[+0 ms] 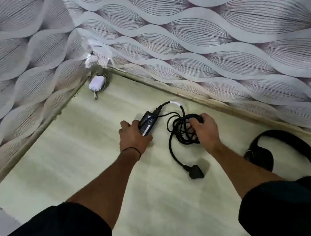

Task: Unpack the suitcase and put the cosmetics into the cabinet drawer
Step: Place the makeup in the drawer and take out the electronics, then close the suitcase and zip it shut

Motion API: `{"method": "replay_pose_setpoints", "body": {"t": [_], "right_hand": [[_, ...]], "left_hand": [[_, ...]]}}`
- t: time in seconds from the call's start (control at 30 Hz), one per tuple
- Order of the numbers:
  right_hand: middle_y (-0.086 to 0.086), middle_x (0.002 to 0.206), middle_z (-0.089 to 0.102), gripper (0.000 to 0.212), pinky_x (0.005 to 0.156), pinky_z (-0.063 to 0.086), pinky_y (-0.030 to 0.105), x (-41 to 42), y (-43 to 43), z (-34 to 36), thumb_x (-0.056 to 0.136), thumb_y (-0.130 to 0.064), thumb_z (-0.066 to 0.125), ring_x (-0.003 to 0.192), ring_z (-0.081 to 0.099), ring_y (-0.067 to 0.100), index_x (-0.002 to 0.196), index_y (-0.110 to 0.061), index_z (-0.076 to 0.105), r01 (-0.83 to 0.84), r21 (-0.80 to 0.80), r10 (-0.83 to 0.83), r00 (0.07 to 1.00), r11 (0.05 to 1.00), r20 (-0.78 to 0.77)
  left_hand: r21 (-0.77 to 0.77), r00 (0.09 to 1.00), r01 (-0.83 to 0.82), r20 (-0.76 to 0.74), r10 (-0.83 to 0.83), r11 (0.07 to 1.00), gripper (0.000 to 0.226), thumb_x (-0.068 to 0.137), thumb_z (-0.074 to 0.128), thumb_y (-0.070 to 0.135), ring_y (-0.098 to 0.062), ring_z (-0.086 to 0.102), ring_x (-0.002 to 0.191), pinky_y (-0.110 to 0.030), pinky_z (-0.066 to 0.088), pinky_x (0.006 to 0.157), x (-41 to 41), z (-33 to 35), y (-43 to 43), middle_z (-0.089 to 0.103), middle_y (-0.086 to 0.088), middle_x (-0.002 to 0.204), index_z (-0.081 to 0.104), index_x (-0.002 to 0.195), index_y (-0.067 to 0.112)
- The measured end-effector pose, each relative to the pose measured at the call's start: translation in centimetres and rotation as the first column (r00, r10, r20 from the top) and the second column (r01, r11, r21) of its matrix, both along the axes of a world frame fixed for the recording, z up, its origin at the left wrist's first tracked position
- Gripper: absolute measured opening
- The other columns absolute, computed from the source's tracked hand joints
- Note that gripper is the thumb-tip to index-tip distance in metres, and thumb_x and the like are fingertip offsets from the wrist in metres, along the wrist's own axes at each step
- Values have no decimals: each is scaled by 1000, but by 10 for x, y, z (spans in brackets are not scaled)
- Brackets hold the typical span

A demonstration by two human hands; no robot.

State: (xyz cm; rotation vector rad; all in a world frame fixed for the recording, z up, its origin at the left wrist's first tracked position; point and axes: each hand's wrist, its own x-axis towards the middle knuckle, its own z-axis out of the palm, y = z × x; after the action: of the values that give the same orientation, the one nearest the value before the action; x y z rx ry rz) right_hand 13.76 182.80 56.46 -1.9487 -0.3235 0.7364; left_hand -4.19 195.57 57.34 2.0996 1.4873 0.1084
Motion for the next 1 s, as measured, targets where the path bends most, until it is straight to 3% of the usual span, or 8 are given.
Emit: {"method": "replay_pose_setpoints", "body": {"t": [0.07,0.23,0.33,0.5,0.6,0.8,0.9,1.0], "right_hand": [[5,84,66,17,49,44,14,1,0,-1,94,-23,64,71,64,17,97,-7,58,-32,-59,37,994,998,99],[10,117,51,44,92,42,34,-6,-14,2,87,-33,70,107,48,26,118,-5,55,-116,-235,194,919,965,342],[9,128,43,52,102,35,35,-31,-38,18,89,-32,69,118,40,26,130,-6,50,-58,-178,124,915,982,384],[0,123,45,38,99,40,29,-106,-105,47,91,-19,67,111,48,18,125,-9,55,39,-14,-34,961,999,276],[-1,113,48,23,93,45,31,-160,-157,61,92,-15,65,101,53,18,114,-14,58,62,53,-73,967,997,245],[-2,109,64,11,73,42,7,-238,-263,85,95,-18,64,88,60,0,106,-19,62,133,126,-157,967,983,202],[-4,102,68,8,75,46,15,-273,-333,98,96,-18,64,84,60,0,104,-17,64,188,183,-229,944,965,238],[-4,96,68,4,77,52,30,-307,-407,113,96,-20,63,87,63,12,100,-20,65,265,225,-316,920,938,234]], "left_hand": [[43,999,-3,-45,5,999,54,73,74,32,-36,40,110,-42,46,84,1,0,-4,38,-14,119,56,120,12],[51,990,13,-139,-6,999,58,74,71,41,-34,40,114,-44,46,82,-8,10,-11,41,-11,121,53,122,14],[96,996,-36,-81,44,995,59,75,71,43,-34,42,113,-46,42,88,-22,24,-27,42,-10,124,53,125,16],[58,962,-119,256,100,991,48,82,71,30,-31,48,109,-41,45,93,-81,54,-98,47,-10,123,57,125,15],[-50,921,-62,382,77,997,41,86,70,22,-22,58,90,-36,51,83,-125,72,-157,53,-5,113,57,124,16],[-199,853,129,522,-7,971,26,90,64,18,-10,59,72,-9,43,62,-183,98,-264,63,1,89,61,115,21],[-187,813,229,577,-82,955,22,89,64,16,-3,58,67,-6,41,60,-203,103,-323,65,0,86,63,111,19],[-171,766,336,622,-163,926,20,88,64,15,1,56,64,-7,41,61,-219,106,-389,64,4,83,65,108,18]]}}
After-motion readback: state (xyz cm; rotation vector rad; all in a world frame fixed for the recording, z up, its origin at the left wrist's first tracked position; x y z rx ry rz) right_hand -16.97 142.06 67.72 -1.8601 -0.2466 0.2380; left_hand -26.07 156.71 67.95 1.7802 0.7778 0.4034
